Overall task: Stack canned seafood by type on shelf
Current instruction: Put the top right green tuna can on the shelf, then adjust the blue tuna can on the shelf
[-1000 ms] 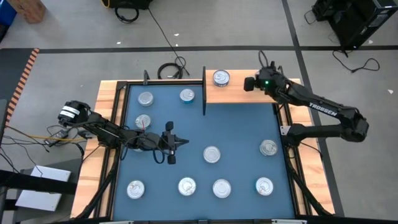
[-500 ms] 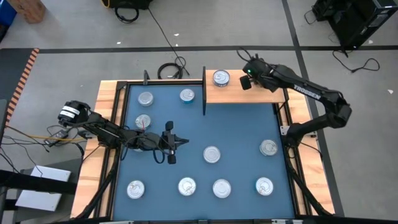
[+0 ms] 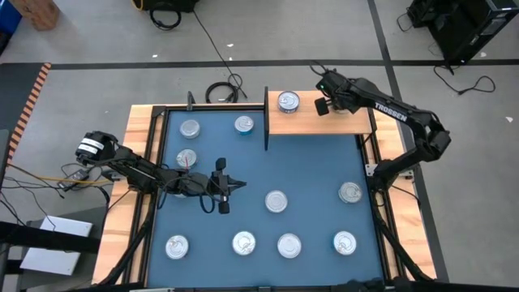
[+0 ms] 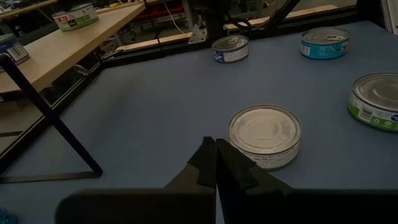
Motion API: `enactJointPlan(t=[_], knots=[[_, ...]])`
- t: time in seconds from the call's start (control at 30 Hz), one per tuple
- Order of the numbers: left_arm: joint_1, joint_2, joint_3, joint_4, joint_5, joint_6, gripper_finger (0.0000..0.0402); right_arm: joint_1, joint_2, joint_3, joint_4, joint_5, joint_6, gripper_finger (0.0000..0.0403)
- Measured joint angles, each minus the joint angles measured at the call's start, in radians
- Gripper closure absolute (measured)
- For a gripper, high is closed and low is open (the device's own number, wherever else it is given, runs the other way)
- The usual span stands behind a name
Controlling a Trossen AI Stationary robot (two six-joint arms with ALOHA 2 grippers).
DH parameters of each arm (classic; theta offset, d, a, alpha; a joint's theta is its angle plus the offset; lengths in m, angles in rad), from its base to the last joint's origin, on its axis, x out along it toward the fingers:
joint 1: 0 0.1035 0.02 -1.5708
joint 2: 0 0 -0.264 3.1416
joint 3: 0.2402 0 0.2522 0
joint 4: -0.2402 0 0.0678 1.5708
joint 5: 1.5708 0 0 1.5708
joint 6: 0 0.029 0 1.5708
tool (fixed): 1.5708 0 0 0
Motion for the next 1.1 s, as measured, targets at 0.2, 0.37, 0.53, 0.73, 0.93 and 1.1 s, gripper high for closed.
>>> enactJointPlan(t=[0.2, 0.37, 0.53, 0.73, 0.93, 1.1], knots=[[0.000, 0.000, 0.000, -0.004, 0.003, 0.000, 0.0398, -0.030, 0.004, 0.001, -0.022, 0.004, 0.010, 0.0402], [0.000, 0.000, 0.000, -0.010, 0.002, 0.000, 0.0398, -0.050, 0.002, 0.001, -0.039, 0.012, 0.012, 0.0402], [0.000, 0.000, 0.000, -0.010, -0.011, 0.000, 0.0398, -0.065, 0.002, 0.001, -0.040, 0.012, 0.015, 0.0402], [0.000, 0.000, 0.000, -0.010, -0.014, -0.001, 0.0398, -0.049, -0.008, -0.001, -0.029, 0.083, -0.008, 0.0402], [0.000, 0.000, 0.000, -0.006, -0.015, -0.002, 0.0398, 0.011, -0.077, -0.001, 0.045, 0.122, -0.018, 0.0402], [0.000, 0.000, 0.000, -0.005, -0.015, -0.004, 0.0398, 0.128, -0.099, -0.001, 0.286, -0.108, -0.166, 0.0401]])
